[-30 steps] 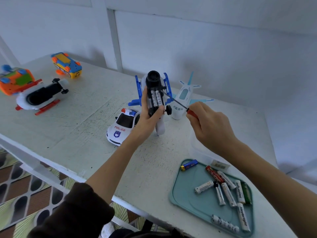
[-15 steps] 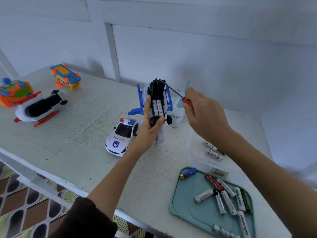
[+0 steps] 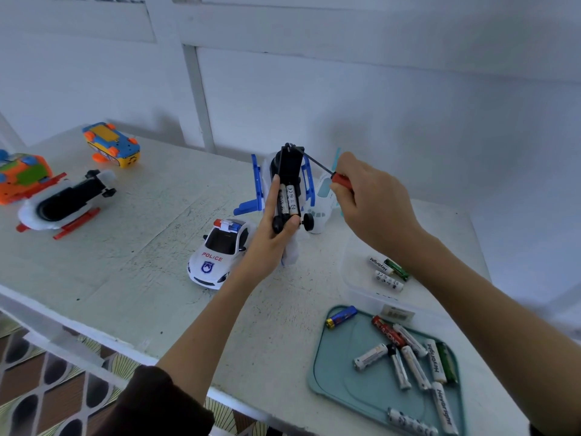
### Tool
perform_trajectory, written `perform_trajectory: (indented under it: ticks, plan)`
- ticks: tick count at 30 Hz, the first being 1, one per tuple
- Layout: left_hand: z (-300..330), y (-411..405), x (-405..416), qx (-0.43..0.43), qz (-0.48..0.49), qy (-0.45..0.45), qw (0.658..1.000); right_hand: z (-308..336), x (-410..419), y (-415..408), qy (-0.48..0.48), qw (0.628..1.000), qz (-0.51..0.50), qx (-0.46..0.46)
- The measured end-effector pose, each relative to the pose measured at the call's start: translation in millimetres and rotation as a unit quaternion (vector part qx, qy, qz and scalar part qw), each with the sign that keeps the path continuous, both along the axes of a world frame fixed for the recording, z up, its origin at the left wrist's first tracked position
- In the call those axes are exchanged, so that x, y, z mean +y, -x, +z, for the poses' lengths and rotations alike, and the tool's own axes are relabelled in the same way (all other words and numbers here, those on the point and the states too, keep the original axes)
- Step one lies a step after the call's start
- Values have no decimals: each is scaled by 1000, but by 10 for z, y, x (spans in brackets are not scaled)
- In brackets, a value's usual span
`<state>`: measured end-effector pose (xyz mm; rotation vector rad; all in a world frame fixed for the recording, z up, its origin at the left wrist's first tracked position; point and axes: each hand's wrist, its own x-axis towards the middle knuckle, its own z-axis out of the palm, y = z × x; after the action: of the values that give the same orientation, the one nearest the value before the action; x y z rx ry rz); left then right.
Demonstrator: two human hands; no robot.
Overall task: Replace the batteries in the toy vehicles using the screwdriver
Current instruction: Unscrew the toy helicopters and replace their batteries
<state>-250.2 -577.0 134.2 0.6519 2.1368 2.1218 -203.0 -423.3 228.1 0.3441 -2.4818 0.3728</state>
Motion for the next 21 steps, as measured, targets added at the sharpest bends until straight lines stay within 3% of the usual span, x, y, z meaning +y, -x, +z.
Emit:
perform_trajectory:
  ticks: [3,10,21]
  plan:
    - [9,2,-2,-2,3,-1,1000,-89,34,-93,27,999,15,43]
    - [36,-7,-1,4,-26,24,999,-269,78,-38,0,1000,7,-26]
    - [136,30,36,19,-68,77,995,-274,134,-94,45,998,-33,-31]
